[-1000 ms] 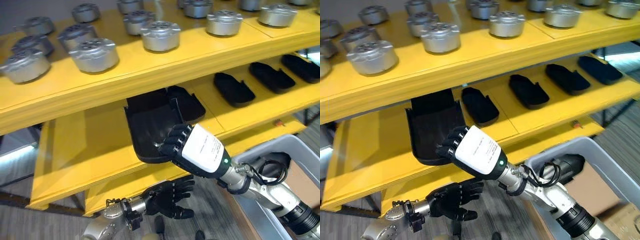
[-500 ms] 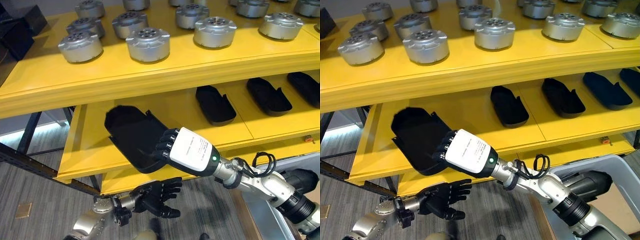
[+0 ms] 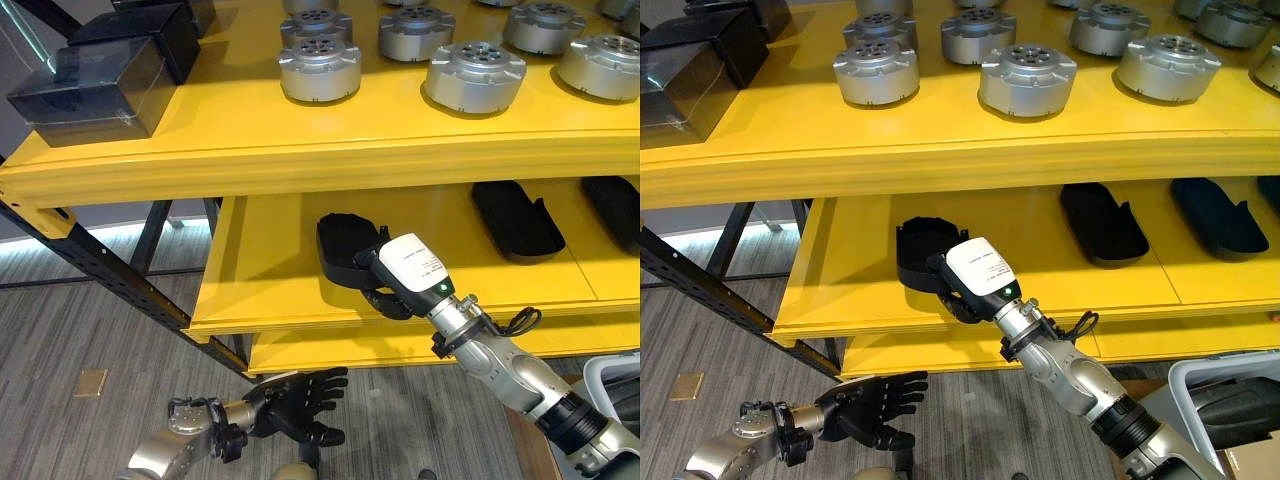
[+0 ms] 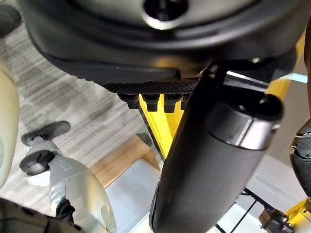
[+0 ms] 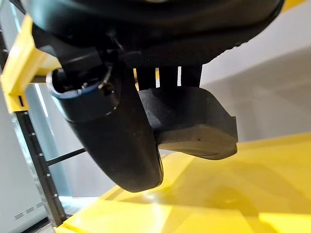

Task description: Move parts from the plastic box to the shelf.

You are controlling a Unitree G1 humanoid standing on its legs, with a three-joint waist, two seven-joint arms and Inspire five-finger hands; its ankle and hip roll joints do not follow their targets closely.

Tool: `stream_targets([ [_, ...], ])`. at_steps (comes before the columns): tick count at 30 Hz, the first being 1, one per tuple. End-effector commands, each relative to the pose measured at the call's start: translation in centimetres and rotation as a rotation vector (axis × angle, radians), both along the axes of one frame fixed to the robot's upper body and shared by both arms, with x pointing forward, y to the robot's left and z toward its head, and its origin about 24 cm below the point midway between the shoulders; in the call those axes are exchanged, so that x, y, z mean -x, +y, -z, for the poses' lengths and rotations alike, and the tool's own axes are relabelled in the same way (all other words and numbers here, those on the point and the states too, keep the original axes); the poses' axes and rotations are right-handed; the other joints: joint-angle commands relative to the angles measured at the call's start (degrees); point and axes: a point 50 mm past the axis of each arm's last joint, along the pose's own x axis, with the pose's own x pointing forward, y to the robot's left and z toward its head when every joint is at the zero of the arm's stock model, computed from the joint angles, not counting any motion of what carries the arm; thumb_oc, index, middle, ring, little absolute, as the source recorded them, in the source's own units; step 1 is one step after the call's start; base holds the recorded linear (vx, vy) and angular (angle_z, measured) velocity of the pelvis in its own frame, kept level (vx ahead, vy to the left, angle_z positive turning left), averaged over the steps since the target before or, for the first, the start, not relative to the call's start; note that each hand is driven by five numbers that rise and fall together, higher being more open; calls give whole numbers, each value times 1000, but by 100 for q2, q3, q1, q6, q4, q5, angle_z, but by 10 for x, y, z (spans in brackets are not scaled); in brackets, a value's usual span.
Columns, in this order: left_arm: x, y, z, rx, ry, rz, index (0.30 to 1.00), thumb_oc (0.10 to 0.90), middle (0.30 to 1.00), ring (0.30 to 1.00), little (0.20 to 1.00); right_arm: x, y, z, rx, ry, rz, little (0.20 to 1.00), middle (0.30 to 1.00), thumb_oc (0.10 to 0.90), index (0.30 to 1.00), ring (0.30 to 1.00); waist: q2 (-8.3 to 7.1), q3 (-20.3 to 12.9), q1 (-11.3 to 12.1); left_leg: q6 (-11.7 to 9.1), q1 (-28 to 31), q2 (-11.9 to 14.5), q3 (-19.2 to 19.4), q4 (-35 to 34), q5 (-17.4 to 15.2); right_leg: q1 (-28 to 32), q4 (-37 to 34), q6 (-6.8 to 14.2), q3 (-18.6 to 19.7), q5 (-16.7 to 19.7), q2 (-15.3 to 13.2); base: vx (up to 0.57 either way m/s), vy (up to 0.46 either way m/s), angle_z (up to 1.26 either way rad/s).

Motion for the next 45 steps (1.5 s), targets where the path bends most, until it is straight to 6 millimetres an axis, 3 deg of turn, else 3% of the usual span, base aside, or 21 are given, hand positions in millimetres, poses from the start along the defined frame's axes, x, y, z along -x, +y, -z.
stream_targets([
  [1,-10,-29,-27,177,-139,93,1000,900,1000,1000,1000,-16,-10,-49,-120,-169,81,300,300,400,300,300,210,-388,73,-212,155,671,-191,-39,-368,-404,356,-223,-38,-292,323,46,-38,2],
  [9,-13,-33,-34,168,-156,91,1000,900,1000,1000,1000,-30,-14,-55,-98,-203,174,300,300,400,300,300,256,-117,196,-283,-191,731,-279,-39,-193,-608,492,-290,-101,-405,321,-1,-52,9],
  [15,-33,-36,-65,175,-279,148,1000,900,1000,1000,1000,-52,-18,-103,-8,-393,256,300,300,400,300,300,473,722,392,-290,-846,702,-447,52,26,-1411,1078,-421,-102,-576,361,-216,-68,4],
  [23,-36,-40,-75,221,-291,180,1000,900,1000,1000,1000,-61,-20,-124,131,-466,272,300,300,400,300,300,594,1210,557,-285,-1244,670,-601,190,151,-1898,1453,-507,-140,-682,471,-95,-90,5],
  [29,-36,-37,-74,128,-330,223,1000,900,1000,1000,1000,-68,-26,-133,193,-519,297,300,300,400,300,300,647,1360,618,-258,-1330,617,-630,226,167,-2020,1563,-507,-157,-698,501,-20,-43,5],
  [33,-32,-36,-69,156,-282,217,1000,900,1000,1000,1000,-74,-37,-140,244,-545,355,300,300,400,300,300,650,1412,702,-248,-1332,589,-640,208,170,-2018,1553,-502,-192,-697,527,6,-51,3],
  [45,-24,-32,-61,127,-246,244,1000,900,1000,1000,1000,-82,-80,-156,447,-586,530,300,300,400,300,300,432,1357,817,-274,-1309,639,-636,246,128,-1989,1621,-494,-264,-728,574,12,-53,3],
])
